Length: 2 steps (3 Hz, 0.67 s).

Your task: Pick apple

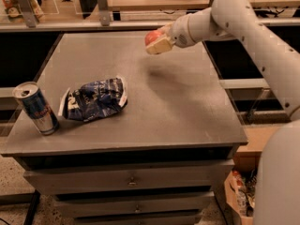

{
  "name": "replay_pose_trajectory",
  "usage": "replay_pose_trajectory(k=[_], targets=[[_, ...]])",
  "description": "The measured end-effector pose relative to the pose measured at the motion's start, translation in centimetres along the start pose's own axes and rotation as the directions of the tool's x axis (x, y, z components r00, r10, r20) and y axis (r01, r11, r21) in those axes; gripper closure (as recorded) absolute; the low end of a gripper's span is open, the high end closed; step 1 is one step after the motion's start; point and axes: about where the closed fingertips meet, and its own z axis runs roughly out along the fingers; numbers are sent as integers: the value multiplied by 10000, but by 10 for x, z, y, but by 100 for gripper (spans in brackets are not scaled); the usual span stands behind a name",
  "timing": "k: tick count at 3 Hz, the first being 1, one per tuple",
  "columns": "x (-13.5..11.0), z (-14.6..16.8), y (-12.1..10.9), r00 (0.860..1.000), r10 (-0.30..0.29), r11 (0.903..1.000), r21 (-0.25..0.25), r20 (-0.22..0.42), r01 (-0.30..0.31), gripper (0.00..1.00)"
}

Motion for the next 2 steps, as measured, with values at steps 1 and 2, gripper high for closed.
replay_pose_trajectory(k=[1, 2], targets=[[-31, -35, 2, 9981, -329, 9994, 158, 525, 321, 53], [-31, -33, 3, 9981, -329, 9994, 111, 530, 324, 71]])
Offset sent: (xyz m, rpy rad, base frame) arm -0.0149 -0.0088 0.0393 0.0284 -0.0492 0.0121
